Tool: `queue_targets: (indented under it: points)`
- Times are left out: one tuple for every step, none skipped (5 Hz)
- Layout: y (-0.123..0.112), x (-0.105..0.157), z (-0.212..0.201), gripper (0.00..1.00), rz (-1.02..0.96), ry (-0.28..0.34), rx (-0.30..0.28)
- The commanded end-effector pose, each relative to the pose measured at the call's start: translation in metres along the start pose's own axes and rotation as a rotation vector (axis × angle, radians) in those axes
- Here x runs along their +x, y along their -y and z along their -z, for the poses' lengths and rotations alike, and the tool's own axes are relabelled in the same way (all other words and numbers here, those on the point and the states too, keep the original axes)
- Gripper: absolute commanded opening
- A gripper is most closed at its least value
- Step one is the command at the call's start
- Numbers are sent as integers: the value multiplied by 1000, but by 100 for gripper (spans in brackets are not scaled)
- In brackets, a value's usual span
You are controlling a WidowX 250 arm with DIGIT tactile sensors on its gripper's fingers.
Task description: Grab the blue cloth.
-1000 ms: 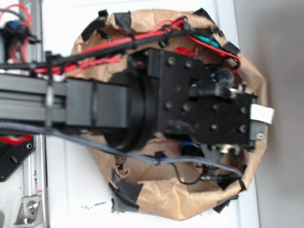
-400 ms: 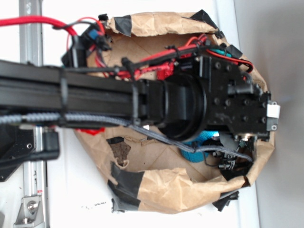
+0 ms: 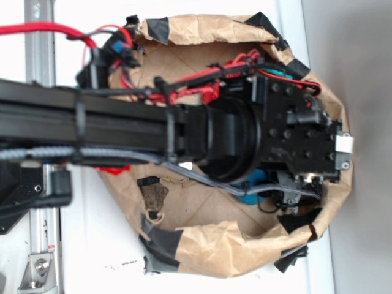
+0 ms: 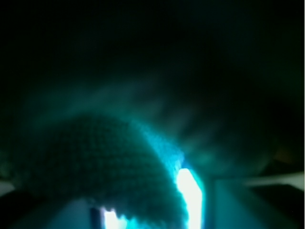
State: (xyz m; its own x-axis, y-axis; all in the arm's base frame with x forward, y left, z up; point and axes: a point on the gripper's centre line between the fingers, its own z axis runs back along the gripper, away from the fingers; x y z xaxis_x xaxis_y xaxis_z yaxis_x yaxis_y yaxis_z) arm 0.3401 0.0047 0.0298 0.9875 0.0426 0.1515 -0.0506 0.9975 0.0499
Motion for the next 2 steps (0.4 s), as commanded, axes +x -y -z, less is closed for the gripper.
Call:
queue_targets:
  points:
    - [-13,-13,-74,0,-49,154,38]
    - [-22,-36,-127,0,-113,131,-8]
